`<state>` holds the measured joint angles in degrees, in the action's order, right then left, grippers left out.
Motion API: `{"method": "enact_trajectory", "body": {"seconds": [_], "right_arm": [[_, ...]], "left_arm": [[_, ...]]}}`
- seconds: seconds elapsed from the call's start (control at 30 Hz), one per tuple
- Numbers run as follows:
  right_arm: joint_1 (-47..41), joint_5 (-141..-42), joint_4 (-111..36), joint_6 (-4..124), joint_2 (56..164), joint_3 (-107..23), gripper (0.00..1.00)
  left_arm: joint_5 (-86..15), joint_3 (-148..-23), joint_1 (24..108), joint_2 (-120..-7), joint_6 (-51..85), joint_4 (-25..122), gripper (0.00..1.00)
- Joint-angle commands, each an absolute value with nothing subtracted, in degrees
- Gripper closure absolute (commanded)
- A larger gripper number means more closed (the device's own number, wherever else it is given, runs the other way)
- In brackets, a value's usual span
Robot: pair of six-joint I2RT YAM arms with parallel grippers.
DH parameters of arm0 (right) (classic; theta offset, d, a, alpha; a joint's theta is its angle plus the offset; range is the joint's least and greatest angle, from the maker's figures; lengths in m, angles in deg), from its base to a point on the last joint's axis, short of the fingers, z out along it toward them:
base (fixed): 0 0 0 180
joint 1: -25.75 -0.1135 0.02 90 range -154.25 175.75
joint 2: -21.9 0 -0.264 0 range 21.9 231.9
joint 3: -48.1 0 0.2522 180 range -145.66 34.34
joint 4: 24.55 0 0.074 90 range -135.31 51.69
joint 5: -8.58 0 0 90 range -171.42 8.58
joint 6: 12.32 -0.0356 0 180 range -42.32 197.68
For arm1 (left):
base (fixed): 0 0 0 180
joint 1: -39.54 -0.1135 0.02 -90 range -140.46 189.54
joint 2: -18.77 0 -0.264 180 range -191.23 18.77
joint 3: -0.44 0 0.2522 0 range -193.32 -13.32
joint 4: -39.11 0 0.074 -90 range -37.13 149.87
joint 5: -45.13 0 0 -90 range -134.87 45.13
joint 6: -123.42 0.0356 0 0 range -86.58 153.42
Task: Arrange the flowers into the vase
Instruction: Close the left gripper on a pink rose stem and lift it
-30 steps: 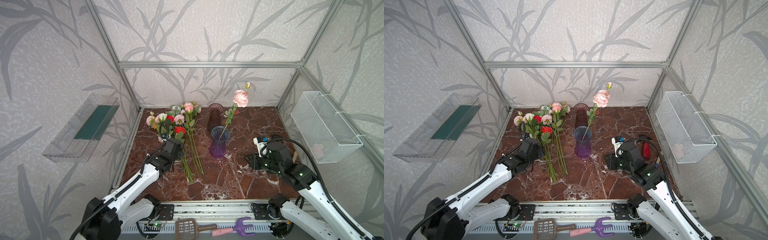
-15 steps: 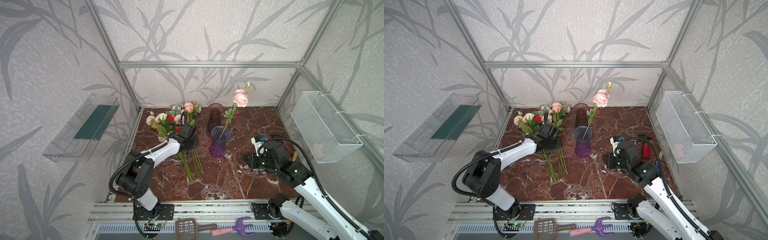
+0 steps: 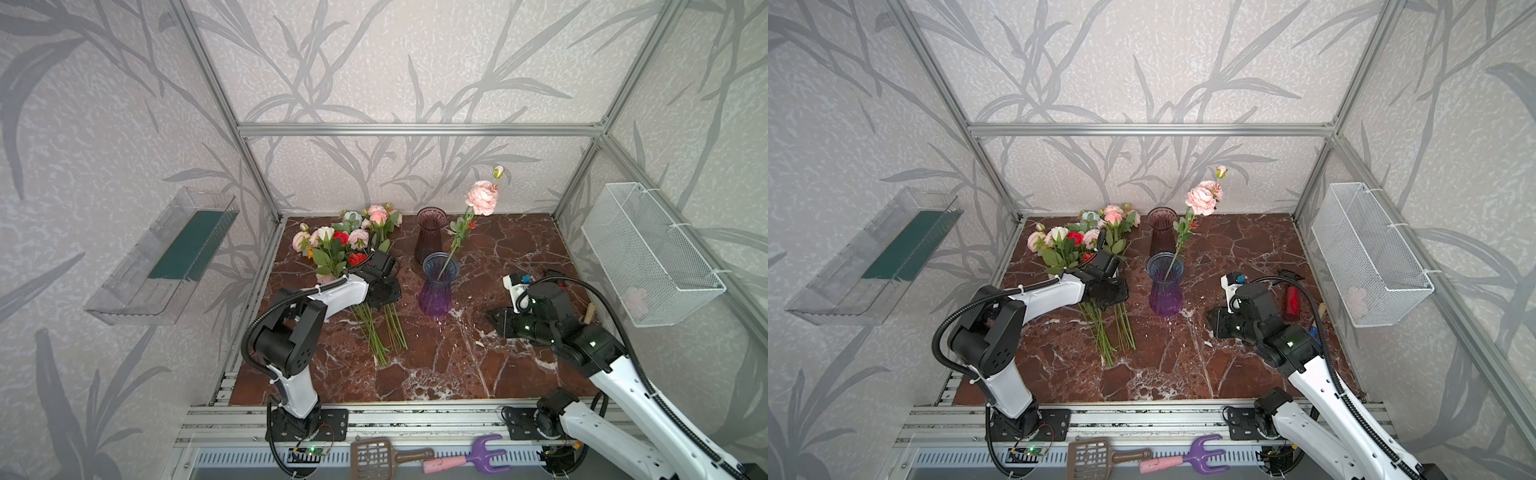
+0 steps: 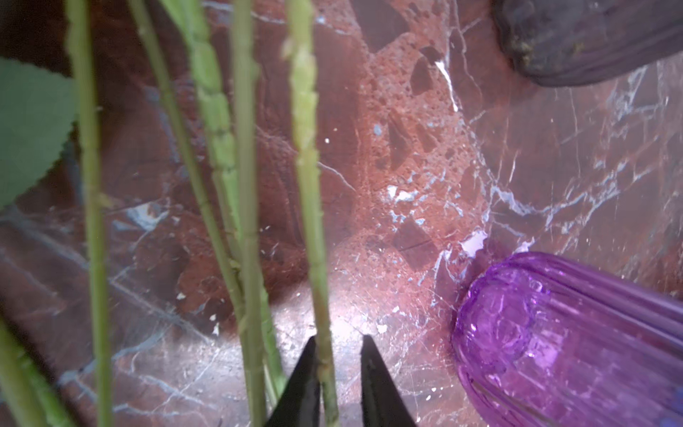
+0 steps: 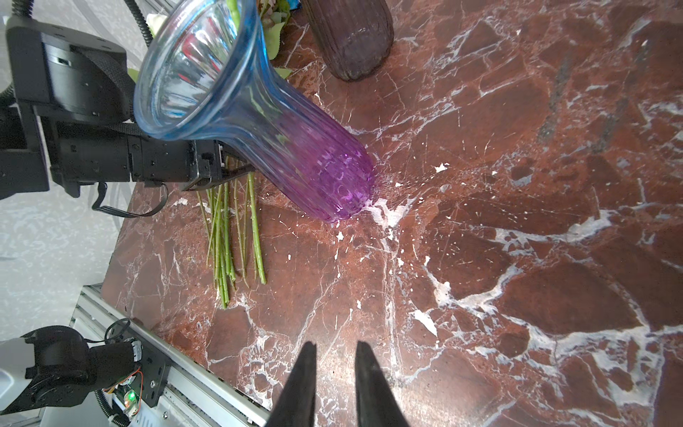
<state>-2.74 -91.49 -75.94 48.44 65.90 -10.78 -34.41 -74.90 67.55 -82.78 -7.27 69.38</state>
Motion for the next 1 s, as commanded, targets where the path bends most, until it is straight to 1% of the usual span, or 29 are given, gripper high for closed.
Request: {"method": "enact_trajectory", "body": {"seconds": [0.0, 0.13, 0.37, 0.43, 0.53, 0.6, 0.77, 0.9, 0.97], "right_arm": [[-2.64, -91.28, -76.75, 47.95, 64.82, -10.91, 0.79], [-2.6, -91.01, -77.44, 47.88, 63.84, -11.21, 0.79], [-2.64, -90.52, -78.83, 48.06, 62.08, -11.37, 0.79], [-2.64, -90.31, -79.05, 48.23, 61.82, -11.45, 0.79], [-2.64, -90.29, -79.09, 48.41, 61.8, -11.58, 0.79], [-2.58, -90.46, -78.85, 48.4, 61.89, -11.62, 0.79], [-2.61, -90.7, -78.71, 48.54, 62.15, -11.97, 0.79], [-2.63, -90.74, -78.57, 48.67, 62.3, -12.63, 0.78], [-2.64, -90.78, -78.57, 48.67, 62.49, -13.11, 0.76]], "left_arm": [[-32.91, -73.89, 67.43, -80.43, -6.78, 67.58, 0.88], [-33.47, -73.45, 67.32, -76.87, -6.7, 67.3, 1.0], [-34.91, -72.21, 66.96, -66.79, -8.7, 67.55, 1.0], [-36.02, -70.7, 66.77, -63.36, -9.82, 65.88, 1.0], [-34.73, -67.19, 65.64, -57.72, -11.72, 61.43, 1.0], [-31.37, -64.57, 64.17, -54.35, -12.67, 57.25, 1.0], [-24.28, -61.6, 60.14, -49.02, -12.59, 53.82, 1.0], [-19.45, -60.59, 58.56, -44.93, -9.22, 51.33, 1.0], [-15.39, -60.51, 57.65, -44.0, -8.08, 49.82, 1.0]]}}
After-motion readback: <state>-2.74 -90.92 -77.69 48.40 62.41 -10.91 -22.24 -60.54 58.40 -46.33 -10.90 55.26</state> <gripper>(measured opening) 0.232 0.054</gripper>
